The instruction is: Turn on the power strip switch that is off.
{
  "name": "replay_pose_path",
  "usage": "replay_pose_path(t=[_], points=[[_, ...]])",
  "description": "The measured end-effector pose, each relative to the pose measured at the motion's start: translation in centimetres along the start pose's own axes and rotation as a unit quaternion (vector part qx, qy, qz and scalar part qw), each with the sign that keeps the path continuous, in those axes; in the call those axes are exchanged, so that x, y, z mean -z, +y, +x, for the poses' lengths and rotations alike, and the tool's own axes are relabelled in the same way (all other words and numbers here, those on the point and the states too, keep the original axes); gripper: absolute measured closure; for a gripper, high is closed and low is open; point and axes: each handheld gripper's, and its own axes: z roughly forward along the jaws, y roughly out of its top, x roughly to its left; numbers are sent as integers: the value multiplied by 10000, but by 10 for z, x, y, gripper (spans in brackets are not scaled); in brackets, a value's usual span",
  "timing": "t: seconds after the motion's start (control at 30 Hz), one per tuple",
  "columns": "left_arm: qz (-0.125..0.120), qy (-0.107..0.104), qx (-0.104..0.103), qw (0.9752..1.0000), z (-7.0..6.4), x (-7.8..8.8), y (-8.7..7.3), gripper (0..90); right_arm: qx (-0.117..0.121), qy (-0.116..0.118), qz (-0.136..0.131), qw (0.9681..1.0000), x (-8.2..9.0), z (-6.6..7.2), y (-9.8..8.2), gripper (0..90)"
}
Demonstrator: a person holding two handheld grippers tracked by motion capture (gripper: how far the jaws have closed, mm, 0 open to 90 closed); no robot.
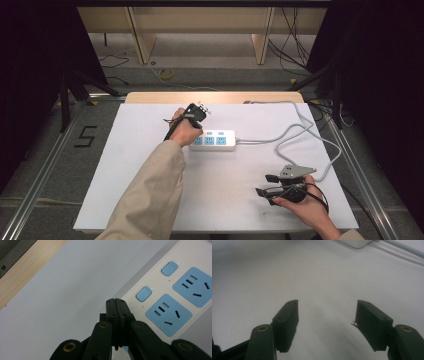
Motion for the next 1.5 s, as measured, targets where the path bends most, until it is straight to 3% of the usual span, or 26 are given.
replay_pose_path(t=[0.63, 1.5], points=[[181, 6, -67, 9998, 0, -9, -1, 897, 4, 14, -2, 10000, 0, 0, 0, 361], [238, 1, 34, 9997, 0, -11, -1, 898, -4, 29, 18, 10000, -1, 1, 0, 361]])
